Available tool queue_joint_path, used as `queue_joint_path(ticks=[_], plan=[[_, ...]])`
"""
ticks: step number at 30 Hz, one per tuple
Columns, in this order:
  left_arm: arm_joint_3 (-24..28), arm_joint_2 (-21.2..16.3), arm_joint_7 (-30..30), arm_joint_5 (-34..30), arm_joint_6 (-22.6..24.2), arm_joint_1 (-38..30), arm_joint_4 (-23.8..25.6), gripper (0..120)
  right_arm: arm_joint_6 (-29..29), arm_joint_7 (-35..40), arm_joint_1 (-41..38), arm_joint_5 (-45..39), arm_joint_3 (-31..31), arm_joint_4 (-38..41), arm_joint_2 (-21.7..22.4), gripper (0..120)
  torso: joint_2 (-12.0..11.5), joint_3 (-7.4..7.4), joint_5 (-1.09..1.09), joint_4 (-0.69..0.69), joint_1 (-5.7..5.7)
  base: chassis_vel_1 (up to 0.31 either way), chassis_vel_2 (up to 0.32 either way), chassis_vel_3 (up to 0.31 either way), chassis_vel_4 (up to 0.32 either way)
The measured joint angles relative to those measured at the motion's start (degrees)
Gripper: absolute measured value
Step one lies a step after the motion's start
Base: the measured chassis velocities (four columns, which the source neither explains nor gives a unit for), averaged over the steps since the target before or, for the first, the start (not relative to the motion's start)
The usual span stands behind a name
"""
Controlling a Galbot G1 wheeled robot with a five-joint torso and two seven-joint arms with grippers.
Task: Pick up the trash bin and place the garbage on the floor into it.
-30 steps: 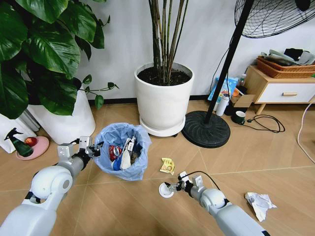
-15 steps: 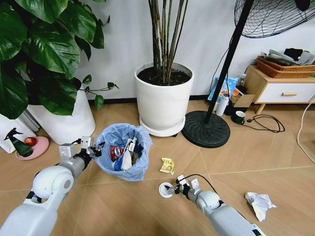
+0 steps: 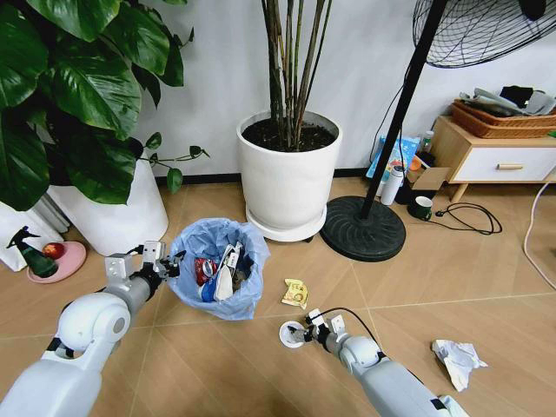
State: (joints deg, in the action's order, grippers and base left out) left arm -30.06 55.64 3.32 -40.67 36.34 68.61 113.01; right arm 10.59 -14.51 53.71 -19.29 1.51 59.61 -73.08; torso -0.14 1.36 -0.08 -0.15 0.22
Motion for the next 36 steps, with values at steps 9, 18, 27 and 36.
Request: queue_joint_path(ticks=[9, 18, 27, 36], plan=[[0.2, 0.1, 0.0, 0.0, -0.1, -0.5, -0.4, 0, 0.0, 0.2, 0.5, 1.3, 0.0, 0.2, 0.3, 41, 0.0, 0.0, 0.0, 0.01, 0.0, 0.0, 0.0, 0.0, 0.0], [0.2, 0.2, -0.2, 0.0, -0.1, -0.7, -0.5, 0, 0.0, 0.3, 0.9, 1.5, 0.0, 0.5, 0.4, 8, 0.0, 0.02, 0.04, 0.03, 0.0, 0.0, 0.0, 0.0, 0.0], [0.0, 0.5, -0.2, 0.1, -0.1, -0.7, -0.5, 0, 0.6, 1.0, 1.7, -0.1, -0.4, 2.6, 1.2, 0, 0.0, 0.03, 0.08, 0.05, 0.01, 0.0, 0.0, 0.0, 0.0], [-0.1, 0.8, -0.3, 0.2, -0.2, -0.6, -0.4, 0, 1.1, 2.5, 3.2, -3.9, -2.4, 11.8, 6.1, 0, 0.0, 0.02, 0.03, 0.02, 0.02, 0.0, 0.0, 0.0, 0.0]])
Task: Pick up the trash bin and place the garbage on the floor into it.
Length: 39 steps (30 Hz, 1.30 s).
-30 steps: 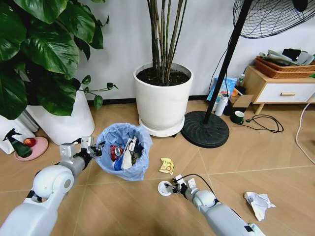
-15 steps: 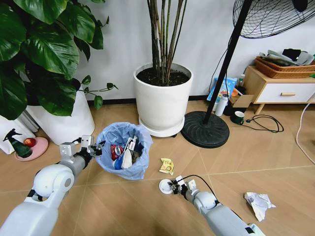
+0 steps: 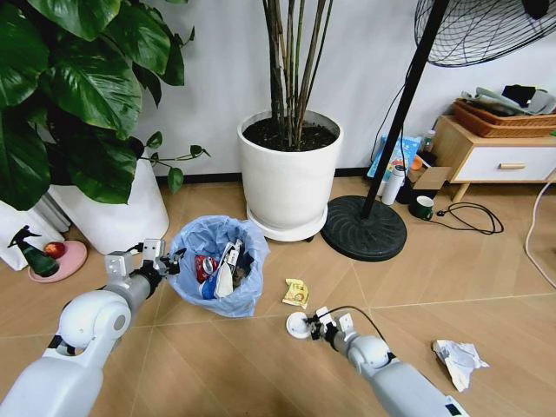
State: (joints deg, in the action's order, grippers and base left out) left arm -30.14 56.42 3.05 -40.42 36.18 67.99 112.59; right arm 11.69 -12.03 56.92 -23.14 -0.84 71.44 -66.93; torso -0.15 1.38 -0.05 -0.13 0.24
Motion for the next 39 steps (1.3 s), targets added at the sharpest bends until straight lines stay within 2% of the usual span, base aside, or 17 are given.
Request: queue_joint_path(ticks=[16, 22, 25, 32, 36, 39], plan=[[-0.2, -0.5, -0.1, -0.1, 0.0, 0.6, -0.2, 0, 0.6, 3.8, -4.2, -7.9, -3.5, 11.3, 2.8, 0, 0.0, -0.01, 0.0, 0.01, 0.0, 0.0, 0.0, 0.0, 0.0], [0.1, -0.5, -0.1, -0.1, 0.1, 0.7, -0.5, 0, 2.1, 5.9, -7.4, -11.5, -4.5, 17.5, 5.1, 0, 0.0, -0.01, 0.0, 0.01, -0.01, 0.0, 0.0, 0.0, 0.0], [0.9, -0.9, -0.2, -0.3, 0.3, 0.7, -0.5, 0, 3.7, 7.6, -11.5, -14.8, -4.5, 23.3, 6.7, 0, 0.0, -0.01, -0.01, 0.0, -0.01, 0.0, 0.0, 0.0, 0.0], [2.5, -1.5, -0.1, -1.1, 0.3, 0.1, -0.4, 0, 6.2, 9.1, -18.9, -20.2, -0.9, 29.5, 7.6, 0, 0.0, -0.01, 0.0, 0.01, -0.01, 0.0, 0.0, 0.0, 0.0], [3.2, -2.1, 0.0, -1.3, 0.5, -0.1, -0.4, 0, 8.0, 9.1, -22.1, -23.3, 3.2, 33.7, 8.2, 0, 0.0, -0.01, 0.0, 0.01, -0.01, 0.0, 0.0, 0.0, 0.0], [3.7, -2.5, 0.0, -1.3, 0.7, -0.7, -0.9, 0, 8.7, 8.8, -23.5, -24.9, 8.6, 37.2, 9.1, 0, 0.0, -0.01, 0.0, 0.01, -0.01, 0.0, 0.0, 0.0, 0.0]])
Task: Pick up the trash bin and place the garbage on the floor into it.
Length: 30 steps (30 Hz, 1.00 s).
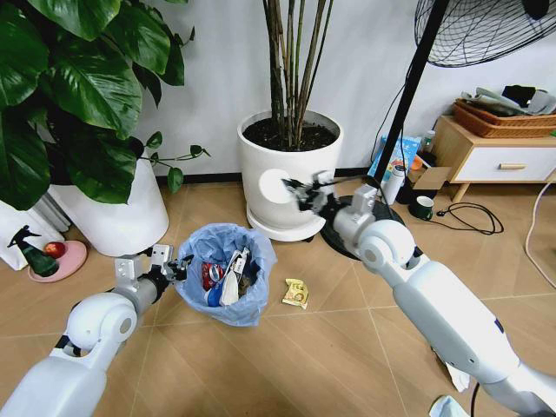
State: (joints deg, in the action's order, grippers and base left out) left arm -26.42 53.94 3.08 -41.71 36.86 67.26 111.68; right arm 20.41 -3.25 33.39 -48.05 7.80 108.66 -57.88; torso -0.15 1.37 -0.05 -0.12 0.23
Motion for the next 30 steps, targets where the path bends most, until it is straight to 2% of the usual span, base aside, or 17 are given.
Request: queue_joint_path(ticks=[5, 12, 17, 21, 25, 27, 29, 30], plan=[[0.8, 0.0, 0.1, -0.3, 0.1, -1.3, -0.5, 0, 0.8, -1.0, -0.1, -0.2, 4.6, 2.4, 1.0, 0, 0.0, 0.0, 0.0, -0.01, 0.0, 0.0, 0.0, 0.0, 0.0], [1.5, 0.0, 0.2, -0.5, 0.2, -2.4, -1.1, 0, 1.5, -2.0, 2.1, 1.5, 6.6, 3.9, 2.4, 0, 0.0, 0.0, 0.01, -0.02, 0.0, 0.0, 0.0, 0.0, 0.0], [2.3, 0.6, 0.3, -0.4, 0.2, -3.3, -1.4, 0, 1.4, -2.4, 3.0, 4.6, 7.2, 3.6, 2.8, 20, 0.0, 0.0, 0.0, -0.01, 0.0, 0.0, 0.0, 0.0, 0.0], [2.5, 0.7, 0.4, -0.4, 0.2, -3.5, -1.4, 0, 1.3, -2.4, 2.9, 4.7, 7.2, 3.2, 2.7, 30, 0.0, 0.0, 0.0, -0.02, 0.0, 0.0, 0.0, 0.0, 0.0], [2.6, 0.7, 0.4, -0.4, 0.1, -3.6, -1.5, 0, 0.6, -2.4, 2.9, 3.7, 6.7, 2.7, 2.4, 49, 0.0, 0.0, 0.0, -0.01, 0.0, 0.0, 0.0, 0.0, 0.0], [2.6, 0.8, 0.4, -0.4, 0.1, -3.6, -1.5, 0, 0.5, -2.3, 2.9, 3.6, 6.6, 2.7, 2.3, 52, 0.0, 0.0, 0.0, -0.01, 0.0, 0.0, 0.0, 0.0, 0.0], [2.2, 0.8, 0.4, -0.3, 0.1, -3.5, -1.5, 0, 0.0, -1.1, 3.1, 2.8, 5.0, 2.4, 2.2, 64, 0.0, 0.0, 0.0, -0.01, 0.0, 0.0, 0.0, 0.0, 0.0], [2.2, 0.8, 0.4, -0.3, 0.1, -3.5, -1.5, 0, 0.0, -1.1, 3.1, 2.8, 5.0, 2.4, 2.2, 64, 0.0, 0.0, 0.0, -0.01, 0.0, 0.0, 0.0, 0.0, 0.0]])
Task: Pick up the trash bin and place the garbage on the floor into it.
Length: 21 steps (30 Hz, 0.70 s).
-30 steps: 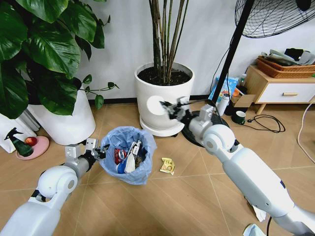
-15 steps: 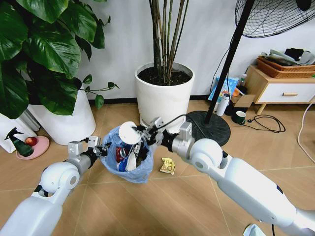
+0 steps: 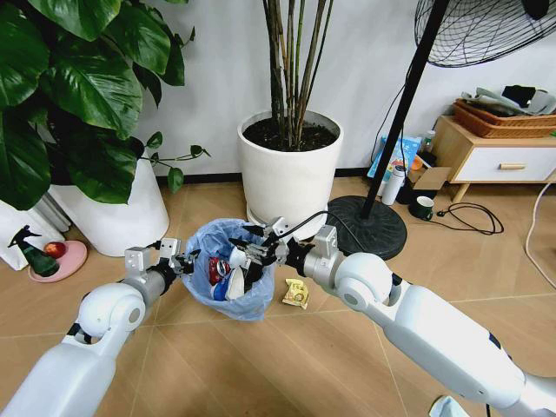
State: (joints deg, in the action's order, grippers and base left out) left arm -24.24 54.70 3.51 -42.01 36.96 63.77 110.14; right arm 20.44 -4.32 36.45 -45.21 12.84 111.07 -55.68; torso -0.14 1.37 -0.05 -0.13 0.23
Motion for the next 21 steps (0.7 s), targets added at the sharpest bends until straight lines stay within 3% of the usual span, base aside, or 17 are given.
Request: queue_joint_path(ticks=[6, 9, 16, 17, 21], plan=[[-2.0, 0.1, -0.1, 0.1, -0.1, 0.9, 0.0, 0, -1.8, 4.0, -0.1, -2.8, -4.7, -1.0, 1.5, 90, 0.0, 0.0, 0.0, 0.01, 0.0, 0.0, 0.0, 0.0, 0.0], [-2.9, 0.2, -0.2, 0.1, -0.2, 1.0, -0.2, 0, -2.2, 4.5, 0.9, -3.2, -6.3, -1.6, 2.9, 97, 0.0, 0.0, -0.01, 0.0, 0.0, 0.0, 0.0, 0.0, 0.0], [-4.7, -0.1, -0.3, 0.1, -0.4, 1.1, -0.4, 0, -3.9, 2.5, 7.5, -1.3, -12.5, -7.5, 4.8, 100, 0.0, 0.0, 0.03, 0.0, 0.0, 0.0, 0.0, 0.0, 0.0], [-4.9, 0.0, -0.3, 0.1, -0.5, 1.0, -0.5, 0, -4.6, -0.9, 11.7, 0.7, -15.0, -13.1, 4.9, 100, 0.0, 0.0, -0.01, -0.01, 0.0, 0.0, 0.0, 0.0, 0.0], [-4.7, 0.1, -0.2, 0.0, -0.5, 0.9, -0.4, 0, -5.3, -4.1, 15.0, 4.6, -15.7, -19.7, 3.3, 100, 0.0, 0.0, 0.01, -0.01, 0.0, 0.0, 0.0, 0.0, 0.0]])
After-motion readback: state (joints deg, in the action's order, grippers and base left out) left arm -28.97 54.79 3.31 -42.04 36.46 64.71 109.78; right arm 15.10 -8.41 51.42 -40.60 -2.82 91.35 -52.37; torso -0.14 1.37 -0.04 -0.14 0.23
